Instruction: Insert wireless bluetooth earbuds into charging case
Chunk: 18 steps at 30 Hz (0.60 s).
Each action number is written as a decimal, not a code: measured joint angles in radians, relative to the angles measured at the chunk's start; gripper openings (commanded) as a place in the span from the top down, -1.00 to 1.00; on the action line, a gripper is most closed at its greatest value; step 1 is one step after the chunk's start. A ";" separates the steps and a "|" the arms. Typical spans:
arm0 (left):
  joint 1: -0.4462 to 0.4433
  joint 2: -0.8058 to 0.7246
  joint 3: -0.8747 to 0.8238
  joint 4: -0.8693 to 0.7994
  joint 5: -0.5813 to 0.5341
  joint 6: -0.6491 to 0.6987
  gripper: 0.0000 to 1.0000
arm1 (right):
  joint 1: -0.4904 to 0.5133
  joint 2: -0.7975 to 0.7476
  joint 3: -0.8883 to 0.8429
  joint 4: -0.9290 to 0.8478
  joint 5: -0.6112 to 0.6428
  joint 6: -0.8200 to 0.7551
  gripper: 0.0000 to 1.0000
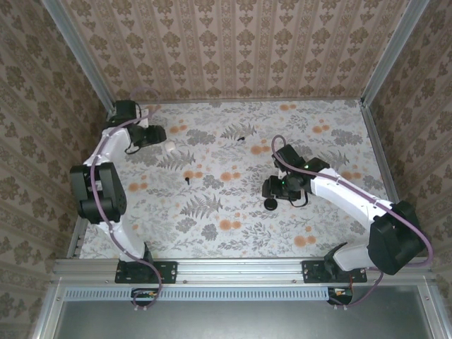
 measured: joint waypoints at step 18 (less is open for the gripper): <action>-0.558 -0.236 -0.431 0.285 -0.143 0.034 -0.04 | 0.060 0.195 0.007 -0.009 0.072 -0.078 -0.56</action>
